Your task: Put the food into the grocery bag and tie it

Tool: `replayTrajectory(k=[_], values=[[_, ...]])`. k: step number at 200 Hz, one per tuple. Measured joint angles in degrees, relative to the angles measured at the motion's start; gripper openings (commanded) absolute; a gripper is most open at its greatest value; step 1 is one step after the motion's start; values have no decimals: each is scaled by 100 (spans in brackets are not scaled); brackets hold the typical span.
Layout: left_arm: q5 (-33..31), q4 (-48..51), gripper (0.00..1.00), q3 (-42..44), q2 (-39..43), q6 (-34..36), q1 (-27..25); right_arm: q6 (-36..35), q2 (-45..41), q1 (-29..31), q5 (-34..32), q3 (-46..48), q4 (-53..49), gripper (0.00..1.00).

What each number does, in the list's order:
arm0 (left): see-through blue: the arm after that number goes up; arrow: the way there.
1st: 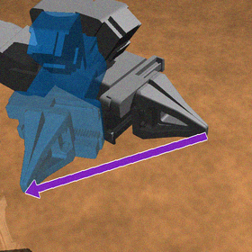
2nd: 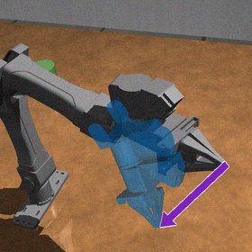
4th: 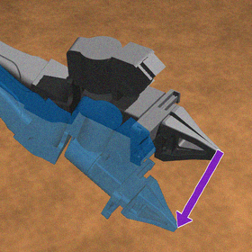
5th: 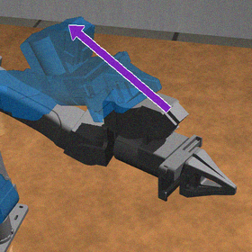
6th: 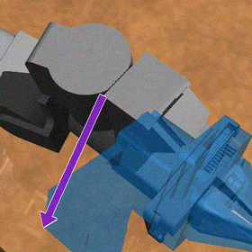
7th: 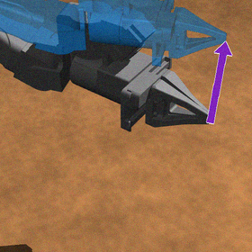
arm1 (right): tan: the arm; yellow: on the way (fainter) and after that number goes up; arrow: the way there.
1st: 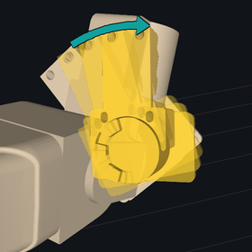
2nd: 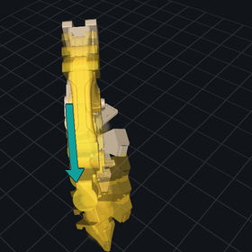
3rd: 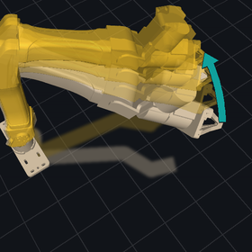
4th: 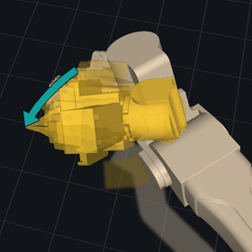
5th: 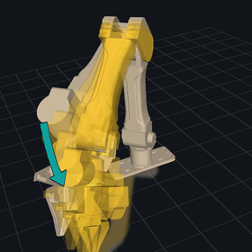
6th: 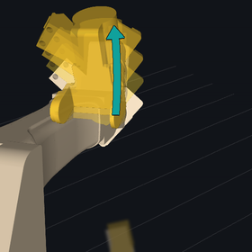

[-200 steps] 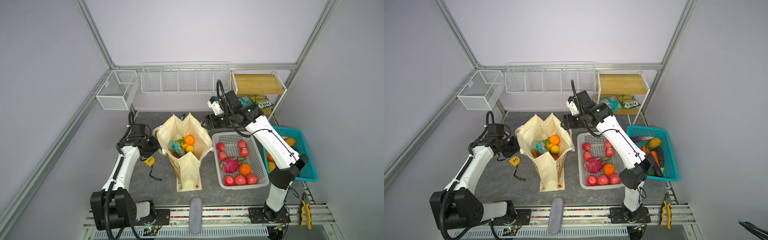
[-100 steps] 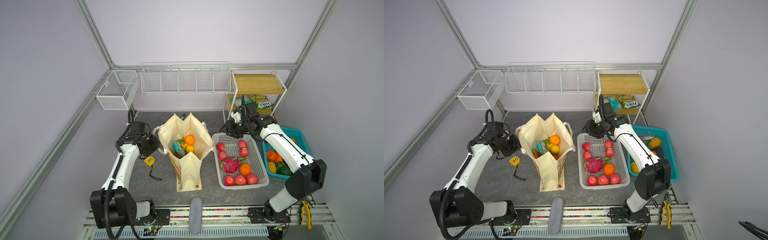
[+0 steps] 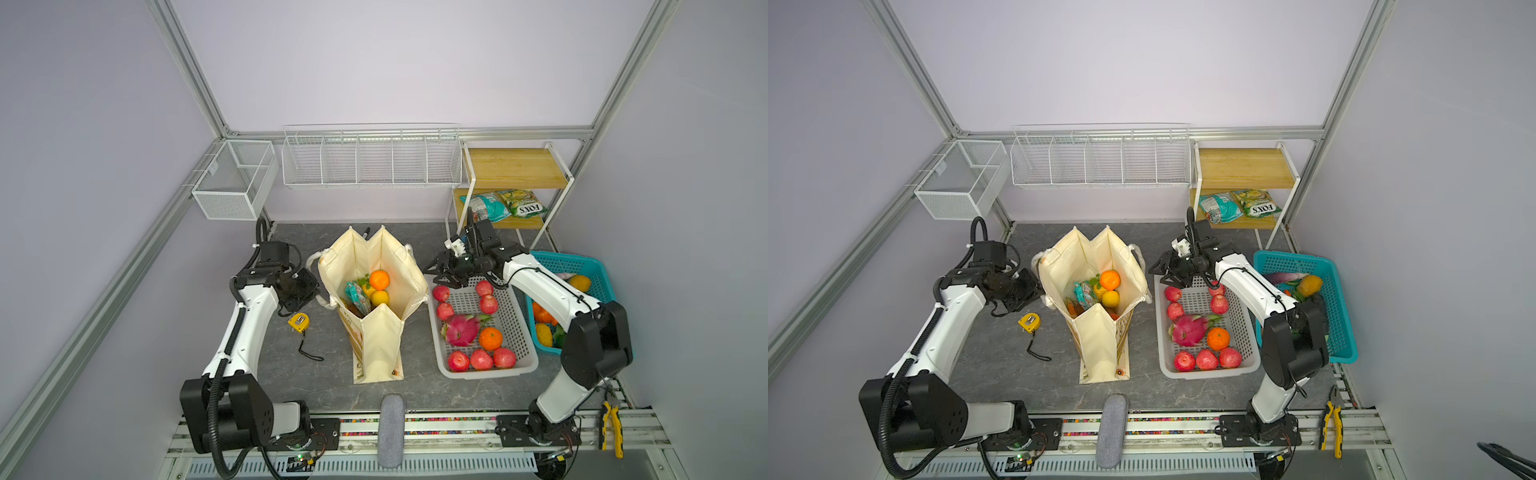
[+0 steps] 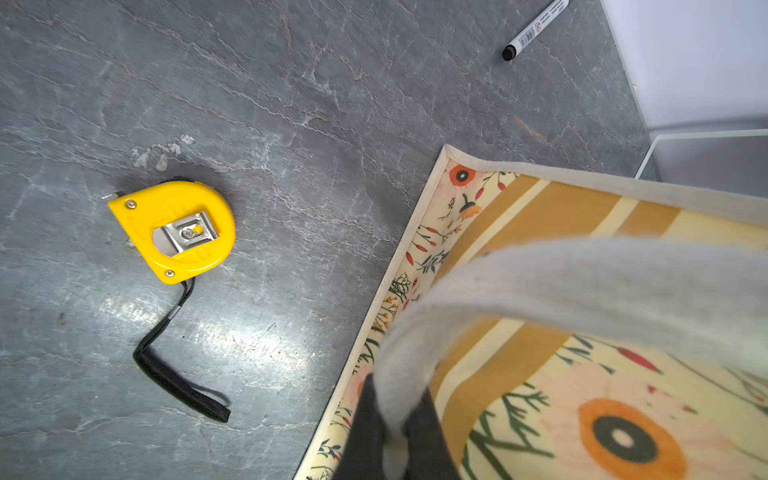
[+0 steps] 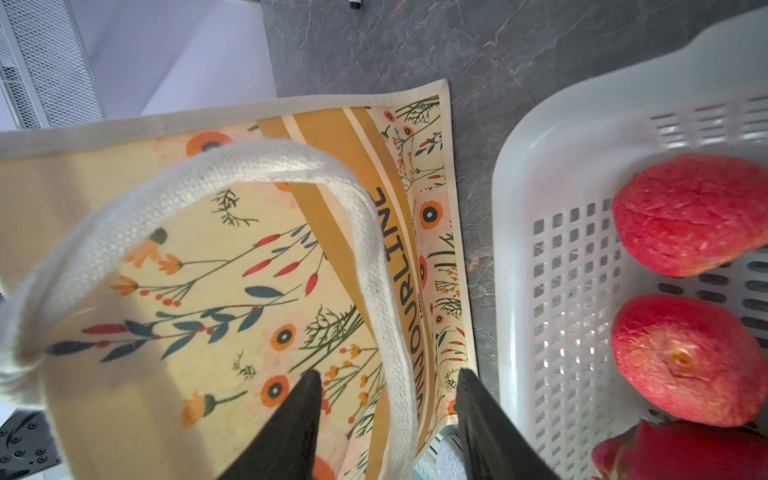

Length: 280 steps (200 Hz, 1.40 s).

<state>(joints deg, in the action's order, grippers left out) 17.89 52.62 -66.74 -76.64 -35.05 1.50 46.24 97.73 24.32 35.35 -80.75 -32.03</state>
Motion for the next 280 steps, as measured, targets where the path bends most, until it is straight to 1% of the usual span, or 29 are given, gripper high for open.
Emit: replayTrajectory(k=[50,100,165,176,199,242,254,280], values=[[4,9,0,0,107,-31,0,79,129,240,72,223,251,57],[2,15,0,59,315,-63,0,166,378,251,79,251,496,51],[4,15,0,79,365,-94,0,247,562,291,168,251,691,43],[4,13,0,79,365,-94,0,262,564,291,186,251,708,41],[7,13,0,79,365,-94,0,260,564,295,203,251,708,34],[11,-2,0,76,361,-94,0,221,564,291,195,251,638,15],[11,-2,0,70,358,-94,0,170,557,278,197,251,568,13],[11,22,0,-9,358,-125,0,42,411,192,153,251,262,11]])
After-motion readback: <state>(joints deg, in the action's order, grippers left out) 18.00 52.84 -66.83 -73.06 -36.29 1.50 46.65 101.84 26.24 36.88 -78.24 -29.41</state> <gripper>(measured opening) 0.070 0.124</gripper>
